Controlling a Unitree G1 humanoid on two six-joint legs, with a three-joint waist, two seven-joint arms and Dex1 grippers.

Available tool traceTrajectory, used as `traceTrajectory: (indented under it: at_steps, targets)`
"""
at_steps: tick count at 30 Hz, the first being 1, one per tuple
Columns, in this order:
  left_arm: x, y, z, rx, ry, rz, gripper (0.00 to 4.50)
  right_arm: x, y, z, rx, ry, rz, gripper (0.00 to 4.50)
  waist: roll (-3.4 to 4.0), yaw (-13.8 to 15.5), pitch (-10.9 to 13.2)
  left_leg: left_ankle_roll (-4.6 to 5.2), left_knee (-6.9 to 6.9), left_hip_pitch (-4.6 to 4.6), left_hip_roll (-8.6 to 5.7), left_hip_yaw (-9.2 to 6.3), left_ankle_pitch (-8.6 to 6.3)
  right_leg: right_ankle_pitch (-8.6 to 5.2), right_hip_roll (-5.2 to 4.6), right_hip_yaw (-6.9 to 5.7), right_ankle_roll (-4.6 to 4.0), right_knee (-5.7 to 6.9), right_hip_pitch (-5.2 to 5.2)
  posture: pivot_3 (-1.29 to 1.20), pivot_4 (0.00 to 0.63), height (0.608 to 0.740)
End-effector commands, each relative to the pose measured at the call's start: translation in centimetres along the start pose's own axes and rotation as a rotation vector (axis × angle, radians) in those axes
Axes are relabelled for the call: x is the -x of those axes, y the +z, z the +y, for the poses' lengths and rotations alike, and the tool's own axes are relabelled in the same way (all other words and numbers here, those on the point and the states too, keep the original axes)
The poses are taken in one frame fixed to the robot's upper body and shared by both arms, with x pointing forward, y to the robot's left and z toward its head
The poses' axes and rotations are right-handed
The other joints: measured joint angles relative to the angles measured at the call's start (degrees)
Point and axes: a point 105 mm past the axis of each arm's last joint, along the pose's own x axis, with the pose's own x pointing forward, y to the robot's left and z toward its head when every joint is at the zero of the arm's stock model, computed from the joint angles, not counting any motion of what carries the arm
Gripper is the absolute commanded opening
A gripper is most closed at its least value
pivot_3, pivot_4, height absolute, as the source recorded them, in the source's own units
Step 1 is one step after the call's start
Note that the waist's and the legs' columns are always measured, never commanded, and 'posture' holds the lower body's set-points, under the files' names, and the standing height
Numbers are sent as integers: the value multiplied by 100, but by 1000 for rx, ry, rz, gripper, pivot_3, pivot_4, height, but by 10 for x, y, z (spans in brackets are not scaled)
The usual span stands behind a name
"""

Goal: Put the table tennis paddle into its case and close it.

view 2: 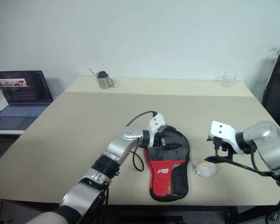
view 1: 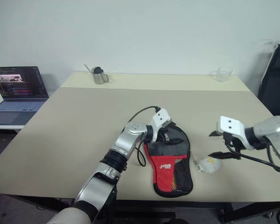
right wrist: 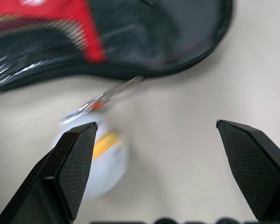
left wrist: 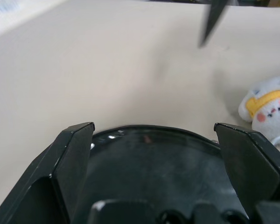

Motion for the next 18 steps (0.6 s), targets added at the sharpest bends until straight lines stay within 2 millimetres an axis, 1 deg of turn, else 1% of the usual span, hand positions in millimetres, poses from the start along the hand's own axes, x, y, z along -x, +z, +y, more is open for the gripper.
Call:
traceTrajectory:
  at_steps: [1, 4, 7, 9, 11, 13, 15, 18]
  targets:
    - [-1, 2, 3, -47, 5, -4, 4500, 12, 10, 4, 18, -11, -25, 4487, -2, -25, 1, 0, 0, 1, 0, -2, 0, 0, 0, -2, 0, 0, 1, 0, 150, 740]
    - [-1, -9, 7, -51, 27, 36, 4500, 12, 6, 10, 22, -4, -9, 4487, -2, -33, 1, -1, 1, 3, -4, -4, 0, 0, 0, -6, 0, -1, 5, 0, 150, 740]
    - [6, -23, 12, -58, 56, 76, 4500, 10, -4, 17, 28, 14, 40, 4487, -2, -34, 1, -1, 1, 0, -7, -1, 0, 0, -1, -4, 1, -5, 5, 0, 150, 740]
    - [8, -29, 12, -21, 54, 67, 4500, 4, -9, 20, 36, 21, 56, 4487, -3, -36, 1, -1, 0, -3, -7, 0, 0, 0, -2, -3, 2, -9, 5, 0, 150, 740]
    - [8, -32, 11, 1, 55, 58, 4500, -1, -12, 20, 48, 14, 73, 4487, -2, -47, 1, -1, 0, -2, -7, 2, 0, 0, -2, -3, 2, -7, 5, 0, 150, 740]
    - [7, -42, 10, -9, 59, 84, 4500, -7, -18, 22, 80, 21, 104, 4487, -2, -47, 1, -1, 1, 2, -6, -2, 0, 0, -1, -6, 2, -6, 7, 0, 150, 740]
    - [6, -48, 8, -3, 53, 99, 4500, -11, -19, 20, 109, 16, 113, 4487, -3, -47, 0, -1, 1, 7, -7, -3, 0, 0, -1, -8, 2, -5, 10, 0, 150, 740]
    - [6, -51, 7, 9, 49, 101, 4500, -17, -22, 13, 145, -7, 121, 4487, -4, -53, 0, -1, 1, 17, -8, -1, 0, 0, -2, -7, 2, -6, 21, 0, 150, 740]
